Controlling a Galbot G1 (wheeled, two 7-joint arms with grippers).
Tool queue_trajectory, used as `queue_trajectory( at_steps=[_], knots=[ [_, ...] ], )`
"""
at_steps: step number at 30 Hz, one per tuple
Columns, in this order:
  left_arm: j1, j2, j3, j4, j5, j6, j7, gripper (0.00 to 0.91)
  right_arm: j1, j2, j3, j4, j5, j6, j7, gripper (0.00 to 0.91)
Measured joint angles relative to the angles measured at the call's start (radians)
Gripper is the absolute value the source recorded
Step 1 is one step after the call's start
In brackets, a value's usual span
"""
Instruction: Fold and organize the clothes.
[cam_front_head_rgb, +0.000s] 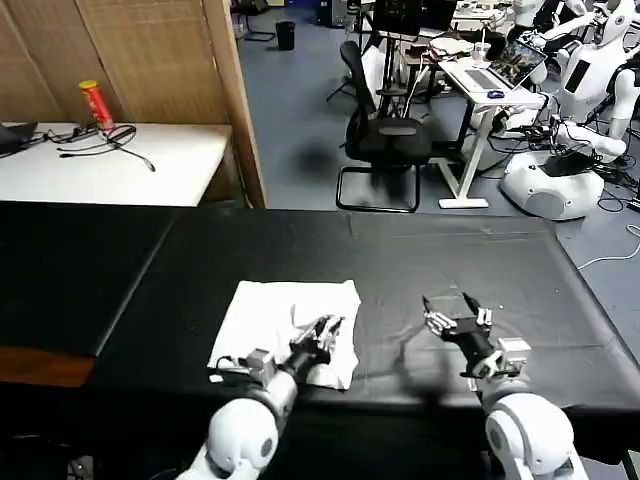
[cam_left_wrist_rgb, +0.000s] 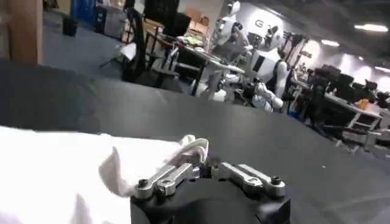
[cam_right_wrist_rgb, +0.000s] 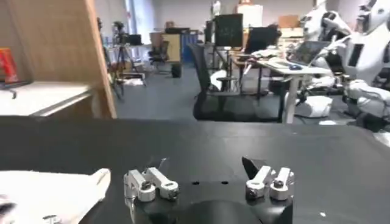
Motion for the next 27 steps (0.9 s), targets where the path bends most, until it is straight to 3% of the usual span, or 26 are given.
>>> queue_trajectory(
  at_steps=[3,8,15,27],
  knots=[
    [0.007,-0.011,0.015,-0.013,-0.017,-0.012,0.005,0.878,0.018,-0.009,-0.029,-0.012,0.002,0.000,-0.003,0.878],
    [0.005,0.022,-0.002,-0.050,0.078,-0.060,0.054,0.878,0.046,-0.026,-0.086,-0.030,-0.006,0.015,-0.046,0.878],
    [-0.023,0.127,-0.104,-0.108,0.217,-0.138,0.074,0.878,0.109,-0.074,-0.228,-0.064,-0.058,0.045,-0.144,0.878],
    [0.019,0.210,-0.227,-0.098,0.288,-0.149,0.068,0.878,0.311,-0.138,-0.480,-0.143,-0.191,0.060,-0.215,0.878]
  ],
)
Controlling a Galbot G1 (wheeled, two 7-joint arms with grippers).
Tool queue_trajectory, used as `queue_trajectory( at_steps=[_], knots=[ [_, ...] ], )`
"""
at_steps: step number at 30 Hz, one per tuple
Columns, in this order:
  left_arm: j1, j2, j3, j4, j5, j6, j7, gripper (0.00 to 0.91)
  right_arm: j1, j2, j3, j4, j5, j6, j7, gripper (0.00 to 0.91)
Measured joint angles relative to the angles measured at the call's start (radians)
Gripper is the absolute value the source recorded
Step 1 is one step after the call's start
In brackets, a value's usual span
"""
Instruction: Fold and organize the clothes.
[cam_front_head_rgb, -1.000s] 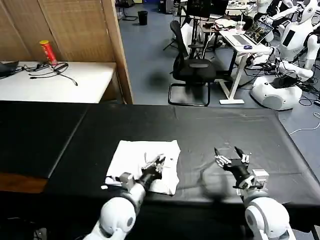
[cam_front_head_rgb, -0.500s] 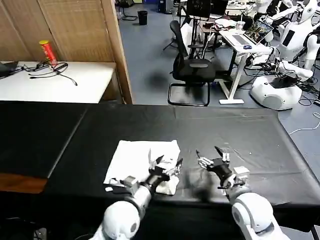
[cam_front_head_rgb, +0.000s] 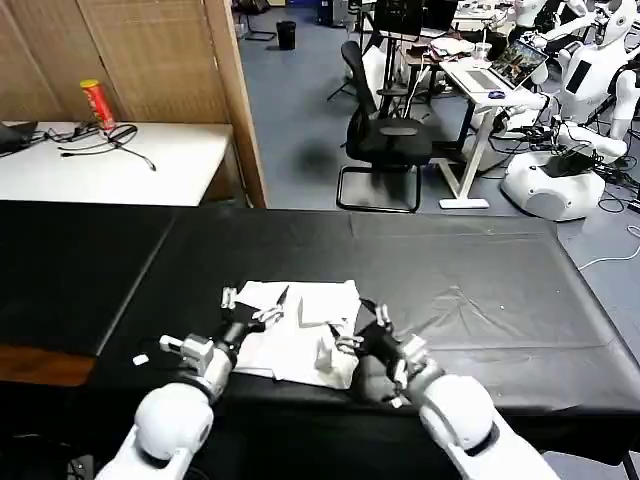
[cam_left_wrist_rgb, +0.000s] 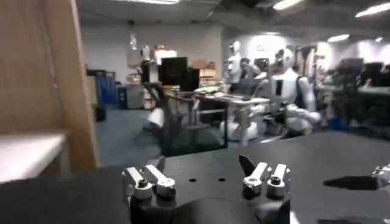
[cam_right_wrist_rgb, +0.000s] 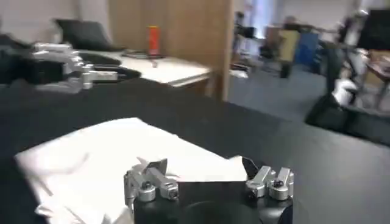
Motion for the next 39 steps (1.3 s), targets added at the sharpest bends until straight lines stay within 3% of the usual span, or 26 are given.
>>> queue_trajectory(
  at_steps=[8,19,21,25,29,35,36,39],
  knots=[
    [0.038,-0.010,-0.021,-0.004,0.025,-0.001,-0.003,0.878,0.120,0.019,-0.124,-0.071,-0.039,-0.003,-0.002,0.878],
    [0.061,-0.014,-0.031,-0.004,0.031,-0.008,-0.003,0.878,0.143,0.041,-0.176,-0.130,-0.113,0.000,0.014,0.868],
    [0.064,-0.014,-0.031,-0.004,0.033,-0.010,-0.004,0.878,0.138,0.039,-0.176,-0.127,-0.139,0.010,0.021,0.809],
    [0.073,-0.017,-0.031,-0.006,0.037,-0.014,-0.004,0.878,0.120,0.035,-0.175,-0.111,-0.219,0.048,0.034,0.790],
    [0.078,-0.018,-0.031,-0.010,0.038,-0.016,-0.004,0.878,0.104,0.031,-0.175,-0.107,-0.281,0.068,0.033,0.644],
    [0.089,-0.022,-0.032,-0.017,0.045,-0.019,-0.005,0.878,0.098,0.036,-0.180,-0.131,-0.305,0.079,0.031,0.605],
    [0.091,-0.023,-0.034,-0.018,0.046,-0.019,-0.005,0.878,0.098,0.037,-0.180,-0.135,-0.308,0.081,0.031,0.527],
    [0.097,-0.024,-0.039,-0.019,0.047,-0.024,-0.005,0.878,0.095,0.037,-0.180,-0.139,-0.322,0.086,0.031,0.429]
  ],
)
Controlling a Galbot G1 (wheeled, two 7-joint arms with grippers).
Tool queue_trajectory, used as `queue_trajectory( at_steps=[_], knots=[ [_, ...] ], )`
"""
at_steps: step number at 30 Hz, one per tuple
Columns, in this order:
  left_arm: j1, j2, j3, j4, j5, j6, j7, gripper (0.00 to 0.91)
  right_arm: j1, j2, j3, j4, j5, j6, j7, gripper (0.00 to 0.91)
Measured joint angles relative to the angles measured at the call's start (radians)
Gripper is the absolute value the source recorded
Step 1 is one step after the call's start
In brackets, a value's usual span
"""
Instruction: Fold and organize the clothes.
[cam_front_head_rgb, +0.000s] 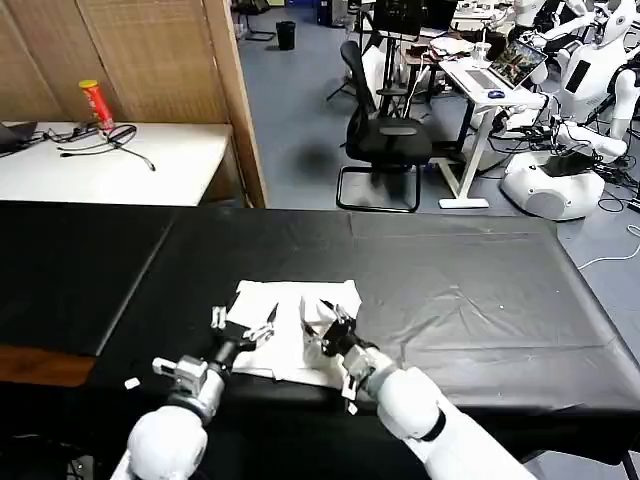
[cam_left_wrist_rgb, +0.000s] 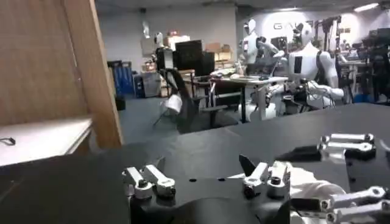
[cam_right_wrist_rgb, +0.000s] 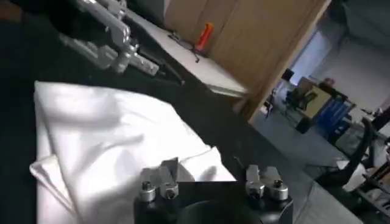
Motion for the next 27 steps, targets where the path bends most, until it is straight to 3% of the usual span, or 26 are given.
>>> queue_trajectory(
  at_steps=[5,11,17,18,19,27],
  knots=[
    [0.005,-0.005,-0.002,0.000,0.006,-0.006,0.000,0.878,-0.015,0.000,0.014,0.000,-0.033,0.017,0.013,0.117],
    [0.005,-0.014,0.002,0.002,0.015,-0.009,0.000,0.878,-0.043,0.001,0.053,-0.002,-0.036,0.028,0.034,0.078],
    [0.008,-0.018,0.002,0.002,0.018,-0.014,0.000,0.878,-0.082,0.018,0.113,-0.006,0.040,0.005,0.084,0.088],
    [0.010,-0.019,0.001,0.002,0.018,-0.016,0.000,0.878,-0.089,0.022,0.126,-0.009,0.057,-0.003,0.095,0.205],
    [0.012,-0.020,0.000,0.002,0.019,-0.018,-0.001,0.878,-0.096,0.030,0.138,-0.013,0.071,-0.009,0.112,0.878],
    [0.031,-0.024,-0.012,0.006,0.018,-0.041,-0.001,0.878,-0.148,0.062,0.236,0.020,0.158,-0.011,0.172,0.878]
  ],
)
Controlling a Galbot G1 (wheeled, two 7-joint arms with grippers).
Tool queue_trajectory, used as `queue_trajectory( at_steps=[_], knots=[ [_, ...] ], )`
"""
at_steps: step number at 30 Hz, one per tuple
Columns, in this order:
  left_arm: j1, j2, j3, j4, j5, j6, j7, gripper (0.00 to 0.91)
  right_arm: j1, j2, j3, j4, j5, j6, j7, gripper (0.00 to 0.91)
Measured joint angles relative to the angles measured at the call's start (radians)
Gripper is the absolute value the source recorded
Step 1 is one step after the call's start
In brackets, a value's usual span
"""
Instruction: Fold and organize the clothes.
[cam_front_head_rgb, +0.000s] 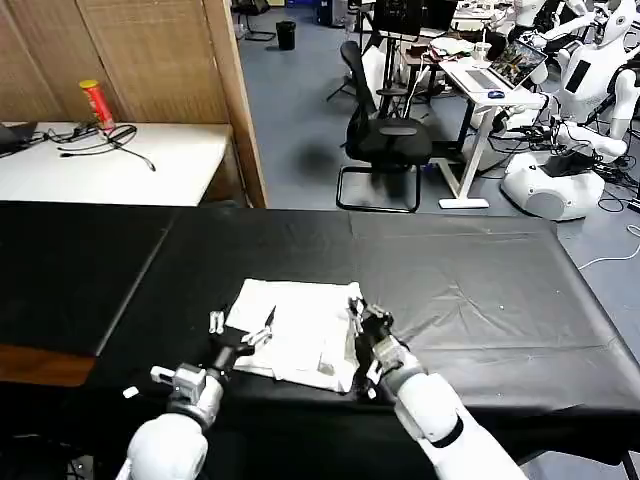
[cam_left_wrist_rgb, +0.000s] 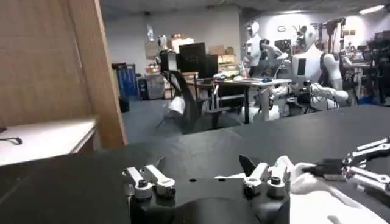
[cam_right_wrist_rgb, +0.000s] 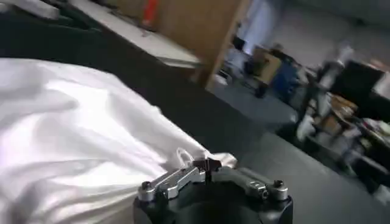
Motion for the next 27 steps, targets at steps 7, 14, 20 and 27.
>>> queue_trajectory(
  at_steps=[7,14,20,27],
  knots=[
    [-0.005,-0.001,0.000,0.001,-0.003,-0.002,0.000,0.878,-0.061,-0.048,0.033,0.111,0.174,-0.067,-0.037,0.878],
    [-0.002,0.001,-0.007,0.005,-0.004,-0.005,0.000,0.878,-0.155,-0.121,0.019,0.220,0.198,-0.054,-0.090,0.878],
    [0.000,-0.003,-0.007,0.008,-0.001,-0.007,0.000,0.878,-0.219,-0.154,0.000,0.260,0.170,-0.036,-0.116,0.878],
    [0.011,-0.004,-0.010,0.009,0.003,-0.014,0.001,0.878,-0.239,-0.151,-0.013,0.260,0.157,-0.035,-0.117,0.673]
  ],
)
